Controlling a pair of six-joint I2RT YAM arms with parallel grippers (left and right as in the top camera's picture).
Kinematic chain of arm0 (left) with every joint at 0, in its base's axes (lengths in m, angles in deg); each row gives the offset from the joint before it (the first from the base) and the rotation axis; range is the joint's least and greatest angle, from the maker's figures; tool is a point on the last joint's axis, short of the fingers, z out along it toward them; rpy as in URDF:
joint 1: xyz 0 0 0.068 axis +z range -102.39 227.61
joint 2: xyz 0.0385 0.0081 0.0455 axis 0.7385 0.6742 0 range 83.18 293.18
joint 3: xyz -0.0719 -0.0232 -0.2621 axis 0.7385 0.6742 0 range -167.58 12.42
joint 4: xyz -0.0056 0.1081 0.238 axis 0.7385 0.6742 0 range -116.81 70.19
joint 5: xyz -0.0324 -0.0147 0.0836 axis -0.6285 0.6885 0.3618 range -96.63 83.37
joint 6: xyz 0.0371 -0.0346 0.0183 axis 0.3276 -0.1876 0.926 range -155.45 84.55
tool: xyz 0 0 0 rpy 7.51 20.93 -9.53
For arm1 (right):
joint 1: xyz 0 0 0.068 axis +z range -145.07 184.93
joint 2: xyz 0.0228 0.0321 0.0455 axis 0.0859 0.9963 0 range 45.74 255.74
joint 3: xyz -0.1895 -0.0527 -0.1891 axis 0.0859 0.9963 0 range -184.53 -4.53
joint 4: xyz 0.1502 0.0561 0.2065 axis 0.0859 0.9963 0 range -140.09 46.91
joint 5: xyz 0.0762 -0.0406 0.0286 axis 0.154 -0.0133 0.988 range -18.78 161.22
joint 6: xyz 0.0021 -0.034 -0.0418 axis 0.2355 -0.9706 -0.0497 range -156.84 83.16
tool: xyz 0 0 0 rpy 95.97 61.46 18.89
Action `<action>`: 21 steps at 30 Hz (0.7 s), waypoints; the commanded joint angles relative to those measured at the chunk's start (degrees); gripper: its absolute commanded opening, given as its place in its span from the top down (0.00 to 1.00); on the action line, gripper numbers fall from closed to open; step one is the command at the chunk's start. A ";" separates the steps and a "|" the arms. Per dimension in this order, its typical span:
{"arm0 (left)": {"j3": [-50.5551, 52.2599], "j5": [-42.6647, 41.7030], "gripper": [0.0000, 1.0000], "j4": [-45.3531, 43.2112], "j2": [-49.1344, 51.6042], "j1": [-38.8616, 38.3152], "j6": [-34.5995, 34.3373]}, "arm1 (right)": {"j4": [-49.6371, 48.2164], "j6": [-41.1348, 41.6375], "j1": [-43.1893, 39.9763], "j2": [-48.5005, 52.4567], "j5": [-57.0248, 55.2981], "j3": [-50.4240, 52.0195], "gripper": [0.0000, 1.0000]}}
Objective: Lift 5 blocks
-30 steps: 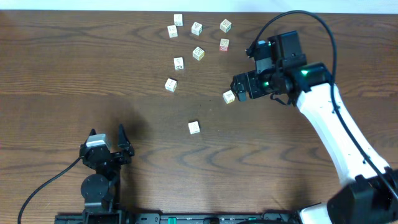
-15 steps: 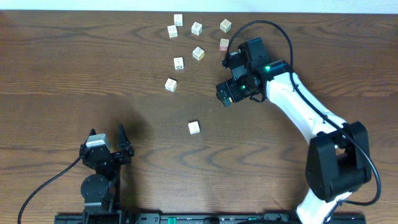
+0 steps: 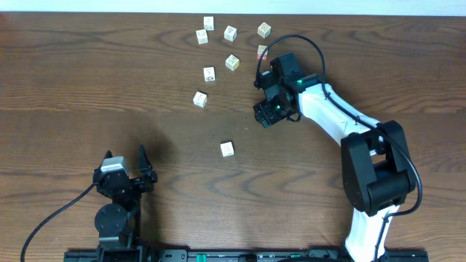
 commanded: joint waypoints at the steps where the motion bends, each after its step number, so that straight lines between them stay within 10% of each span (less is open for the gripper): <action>1: 1.07 0.52 0.24 2.19 -0.37 -0.13 -0.09 | -0.83 -0.76 0.61 1.20 -1.07 0.07 0.31; 11: 1.07 0.52 0.24 2.19 -0.37 -0.13 -0.09 | -2.75 -0.72 0.66 1.29 -1.09 0.07 0.64; 21: 1.07 0.55 0.24 2.21 -0.37 -0.13 -0.09 | -1.95 -0.70 0.66 1.31 -1.70 0.09 0.46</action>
